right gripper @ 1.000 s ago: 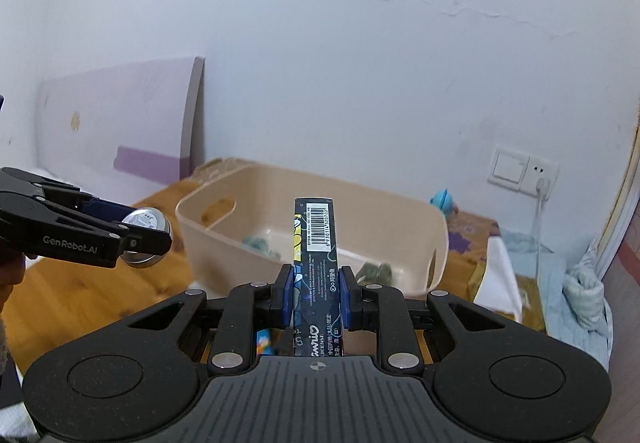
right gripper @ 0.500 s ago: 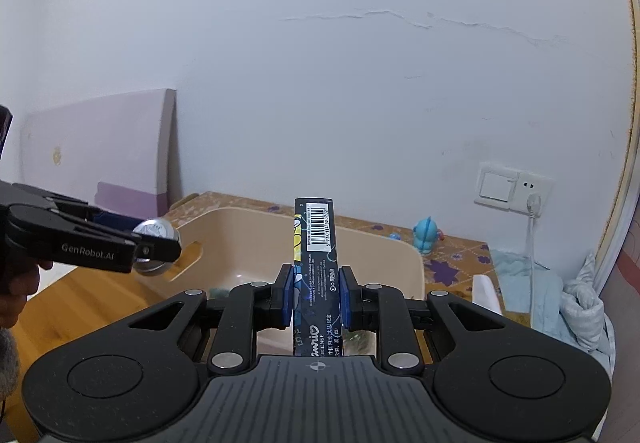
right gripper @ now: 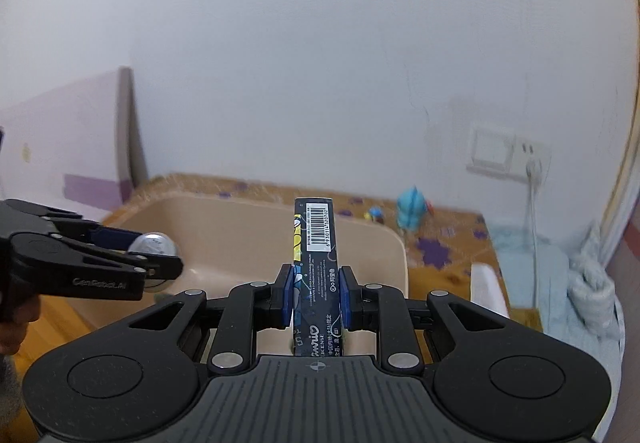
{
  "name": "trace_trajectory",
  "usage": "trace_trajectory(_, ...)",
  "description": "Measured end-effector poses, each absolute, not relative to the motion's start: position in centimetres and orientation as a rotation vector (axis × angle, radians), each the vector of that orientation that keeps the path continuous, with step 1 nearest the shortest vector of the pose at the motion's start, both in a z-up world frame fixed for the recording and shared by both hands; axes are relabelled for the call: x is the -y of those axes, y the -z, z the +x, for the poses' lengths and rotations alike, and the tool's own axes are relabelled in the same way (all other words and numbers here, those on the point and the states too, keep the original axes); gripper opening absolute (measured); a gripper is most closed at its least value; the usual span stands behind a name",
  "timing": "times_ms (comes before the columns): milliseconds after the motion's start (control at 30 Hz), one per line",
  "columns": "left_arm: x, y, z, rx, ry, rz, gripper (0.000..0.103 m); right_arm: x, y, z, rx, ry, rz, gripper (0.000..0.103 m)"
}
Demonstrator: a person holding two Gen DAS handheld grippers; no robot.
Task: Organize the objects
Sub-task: 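Lift both items over the bin and release them inside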
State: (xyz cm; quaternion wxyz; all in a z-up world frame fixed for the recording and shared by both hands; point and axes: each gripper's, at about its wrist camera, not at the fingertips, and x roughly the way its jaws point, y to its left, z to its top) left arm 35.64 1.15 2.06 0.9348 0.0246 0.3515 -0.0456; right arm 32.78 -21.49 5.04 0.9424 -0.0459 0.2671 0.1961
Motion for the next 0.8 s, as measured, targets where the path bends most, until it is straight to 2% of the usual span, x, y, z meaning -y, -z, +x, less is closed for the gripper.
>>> trace_trajectory(167,-1.3,-0.6,36.8,-0.790,0.096,0.047,0.054,21.2,-2.9,34.9,-0.669,-0.372,-0.057,0.023)
trace_trajectory(500,-1.9,0.2,37.0,-0.850,0.095,0.028,0.054,20.8,-1.3,35.6,-0.742,-0.360,-0.088,0.022)
trace_trajectory(567,-2.0,0.1,36.8,-0.843,0.097,0.017,0.058,20.7,-1.4,35.6,-0.747,-0.357,-0.092,0.031)
trace_trajectory(600,-2.0,-0.1,36.6,-0.827,0.097,0.013,0.063,20.7,-1.4,35.6,-0.746,-0.352,-0.093,0.035)
trace_trajectory(633,-2.0,-0.4,36.3,-0.808,0.092,0.011,0.076,20.8,-1.5,35.4,-0.737,-0.348,-0.088,0.041)
trace_trajectory(667,-2.0,-0.7,36.0,-0.786,0.086,0.011,0.081,20.9,-1.7,35.2,-0.730,-0.351,-0.078,0.044)
trace_trajectory(733,-1.9,-1.3,35.4,-0.756,0.080,0.019,0.083,21.2,-2.0,34.8,-0.721,-0.363,-0.044,0.058)
trace_trajectory(800,-1.8,-1.9,34.9,-0.735,0.079,0.023,0.085,21.3,-2.3,34.3,-0.711,-0.363,-0.031,0.063)
